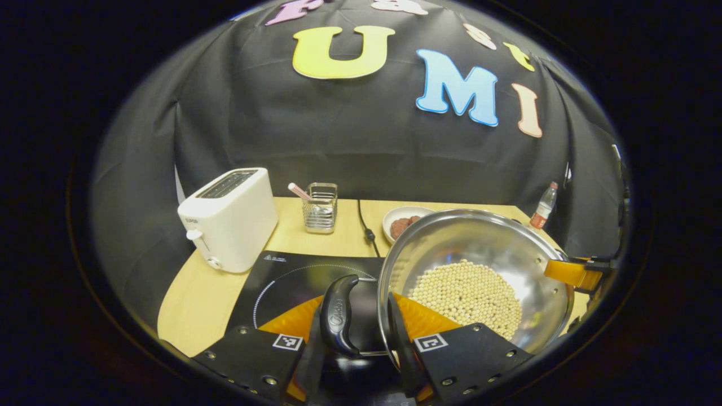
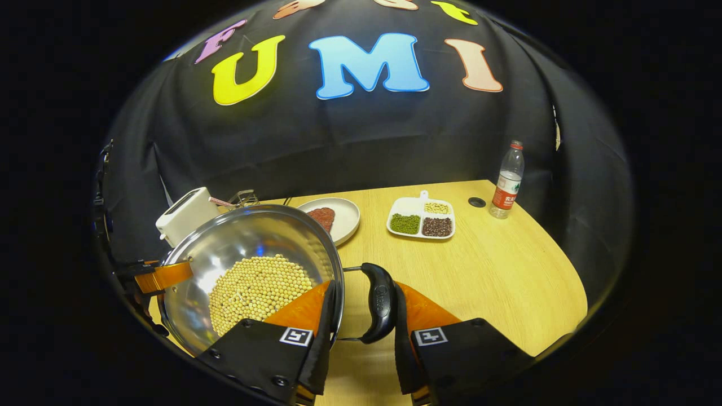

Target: First push the handle of the pot to place it horizontally, then grasp the pot with both hands and set it on the induction cooktop.

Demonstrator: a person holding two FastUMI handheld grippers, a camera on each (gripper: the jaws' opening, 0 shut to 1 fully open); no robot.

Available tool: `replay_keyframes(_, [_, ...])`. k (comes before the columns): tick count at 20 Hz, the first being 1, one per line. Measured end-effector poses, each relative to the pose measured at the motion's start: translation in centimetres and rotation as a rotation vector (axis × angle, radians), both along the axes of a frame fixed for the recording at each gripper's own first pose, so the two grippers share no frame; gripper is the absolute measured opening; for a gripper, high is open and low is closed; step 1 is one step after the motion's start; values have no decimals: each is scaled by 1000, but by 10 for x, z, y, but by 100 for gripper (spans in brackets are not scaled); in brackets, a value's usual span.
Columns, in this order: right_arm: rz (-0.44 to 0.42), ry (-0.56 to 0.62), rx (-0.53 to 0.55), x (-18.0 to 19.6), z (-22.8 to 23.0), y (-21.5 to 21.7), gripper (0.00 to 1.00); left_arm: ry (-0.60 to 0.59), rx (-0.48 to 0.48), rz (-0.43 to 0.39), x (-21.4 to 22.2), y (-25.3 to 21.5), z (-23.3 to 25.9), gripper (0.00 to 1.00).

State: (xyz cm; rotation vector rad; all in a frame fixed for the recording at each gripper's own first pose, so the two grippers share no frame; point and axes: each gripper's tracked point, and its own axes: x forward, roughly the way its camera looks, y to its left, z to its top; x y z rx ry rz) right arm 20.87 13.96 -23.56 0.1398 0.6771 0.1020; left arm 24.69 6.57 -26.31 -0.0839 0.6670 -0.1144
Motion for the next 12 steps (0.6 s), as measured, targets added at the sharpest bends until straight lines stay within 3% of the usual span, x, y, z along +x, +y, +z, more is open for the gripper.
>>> replay_keyframes(2, [5,-7,0,3,1,12,48,0,-2,8,0,13,0,59])
replay_keyframes(12, [13,5,8,11,-10,67,51,10,12,15,11,70,-11,59])
